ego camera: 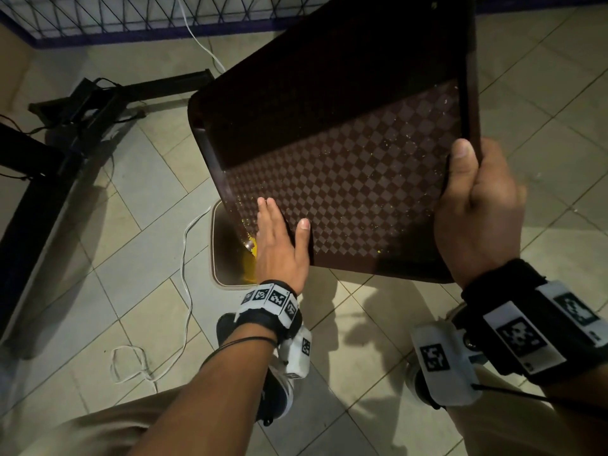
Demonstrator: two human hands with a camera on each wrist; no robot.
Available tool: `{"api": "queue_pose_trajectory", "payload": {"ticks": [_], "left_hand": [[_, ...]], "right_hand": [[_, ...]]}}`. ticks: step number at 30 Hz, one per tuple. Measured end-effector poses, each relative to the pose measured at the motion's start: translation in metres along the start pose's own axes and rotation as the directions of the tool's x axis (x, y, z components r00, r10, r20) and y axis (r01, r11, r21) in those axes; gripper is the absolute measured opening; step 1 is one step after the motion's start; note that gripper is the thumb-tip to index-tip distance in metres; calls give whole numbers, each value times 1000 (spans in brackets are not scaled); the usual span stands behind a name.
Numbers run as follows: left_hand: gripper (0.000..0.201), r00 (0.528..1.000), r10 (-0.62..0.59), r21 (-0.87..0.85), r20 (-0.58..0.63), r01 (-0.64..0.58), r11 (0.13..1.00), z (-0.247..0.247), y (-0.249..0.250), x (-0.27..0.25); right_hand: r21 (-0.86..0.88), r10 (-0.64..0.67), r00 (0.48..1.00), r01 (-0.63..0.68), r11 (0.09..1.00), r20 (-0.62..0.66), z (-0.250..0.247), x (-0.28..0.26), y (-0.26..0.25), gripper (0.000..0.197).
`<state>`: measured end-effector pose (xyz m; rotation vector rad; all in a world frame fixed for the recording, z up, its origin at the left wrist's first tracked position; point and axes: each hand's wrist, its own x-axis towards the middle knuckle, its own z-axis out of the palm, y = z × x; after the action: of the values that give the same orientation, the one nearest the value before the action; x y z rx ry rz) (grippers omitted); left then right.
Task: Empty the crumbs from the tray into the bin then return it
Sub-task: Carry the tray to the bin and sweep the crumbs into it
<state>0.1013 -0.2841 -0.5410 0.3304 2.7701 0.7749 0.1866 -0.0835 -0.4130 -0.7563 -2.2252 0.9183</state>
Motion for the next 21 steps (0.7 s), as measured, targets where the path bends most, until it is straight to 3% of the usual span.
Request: {"api": "queue_pose_trajectory", "payload": {"ticks": [6, 10, 12, 16, 21], "left_hand": [[88, 969, -184, 242, 167, 141, 960, 9, -26, -4], [80, 936, -205, 375, 286, 88, 923, -2, -45, -5], [75, 944, -181, 379, 277, 65, 923, -10, -50, -5], [59, 989, -93, 423, 112, 37, 905, -17, -57, 2], [63, 962, -121, 396, 243, 16, 918, -14, -58, 13]], "right_hand": [[28, -21, 999, 22, 999, -32, -3, 4, 3, 30], [-2, -70, 996, 70, 998, -53, -7, 6, 0, 32], [-29, -87, 996, 86, 996, -36, -8, 3, -1, 32], [-46, -65, 998, 64, 997, -21, -8, 0, -2, 31], [7, -91, 995, 91, 996, -37, -9, 4, -1, 32]]}}
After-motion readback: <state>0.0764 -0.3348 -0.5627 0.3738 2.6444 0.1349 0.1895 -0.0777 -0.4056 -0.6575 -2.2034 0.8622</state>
